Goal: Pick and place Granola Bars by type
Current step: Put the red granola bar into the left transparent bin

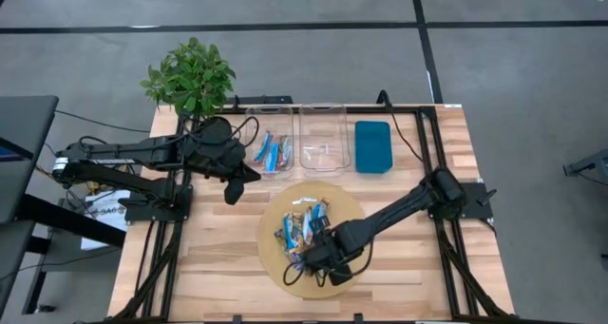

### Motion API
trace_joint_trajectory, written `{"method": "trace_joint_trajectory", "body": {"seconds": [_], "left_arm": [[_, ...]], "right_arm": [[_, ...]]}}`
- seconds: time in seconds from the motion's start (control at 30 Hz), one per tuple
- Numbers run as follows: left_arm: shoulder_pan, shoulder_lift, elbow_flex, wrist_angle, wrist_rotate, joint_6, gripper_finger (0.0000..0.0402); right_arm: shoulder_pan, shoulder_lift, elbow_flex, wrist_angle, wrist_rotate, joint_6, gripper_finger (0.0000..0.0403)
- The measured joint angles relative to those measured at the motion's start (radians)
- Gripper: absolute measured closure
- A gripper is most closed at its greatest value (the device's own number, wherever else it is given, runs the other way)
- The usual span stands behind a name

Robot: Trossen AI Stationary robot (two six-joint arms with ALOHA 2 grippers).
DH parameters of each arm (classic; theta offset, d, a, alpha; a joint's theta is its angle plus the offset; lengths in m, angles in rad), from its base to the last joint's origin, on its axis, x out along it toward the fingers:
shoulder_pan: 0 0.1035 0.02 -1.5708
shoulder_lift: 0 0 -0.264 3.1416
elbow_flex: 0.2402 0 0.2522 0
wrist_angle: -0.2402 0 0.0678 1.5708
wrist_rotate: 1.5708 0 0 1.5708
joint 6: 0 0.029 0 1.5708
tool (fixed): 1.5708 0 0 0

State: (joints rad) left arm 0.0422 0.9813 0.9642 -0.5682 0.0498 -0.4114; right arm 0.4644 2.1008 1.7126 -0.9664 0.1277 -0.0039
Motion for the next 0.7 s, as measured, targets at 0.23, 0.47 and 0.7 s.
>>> {"method": "trace_joint_trajectory", "body": {"seconds": [0.23, 0.47, 0.7], "left_arm": [[0.0, 0.0, 0.0, -0.001, -0.001, 0.0, 0.0386], [0.0, 0.0, 0.0, -0.001, -0.002, 0.002, 0.0386], [0.0, 0.0, 0.0, 0.0, -0.002, 0.003, 0.0386]], "right_arm": [[0.037, 0.048, 0.0, 0.071, -0.026, 0.004, 0.0234], [0.031, 0.068, -0.002, 0.105, -0.003, -0.017, 0.0239], [-0.001, 0.09, 0.001, 0.144, -0.06, -0.023, 0.024]]}}
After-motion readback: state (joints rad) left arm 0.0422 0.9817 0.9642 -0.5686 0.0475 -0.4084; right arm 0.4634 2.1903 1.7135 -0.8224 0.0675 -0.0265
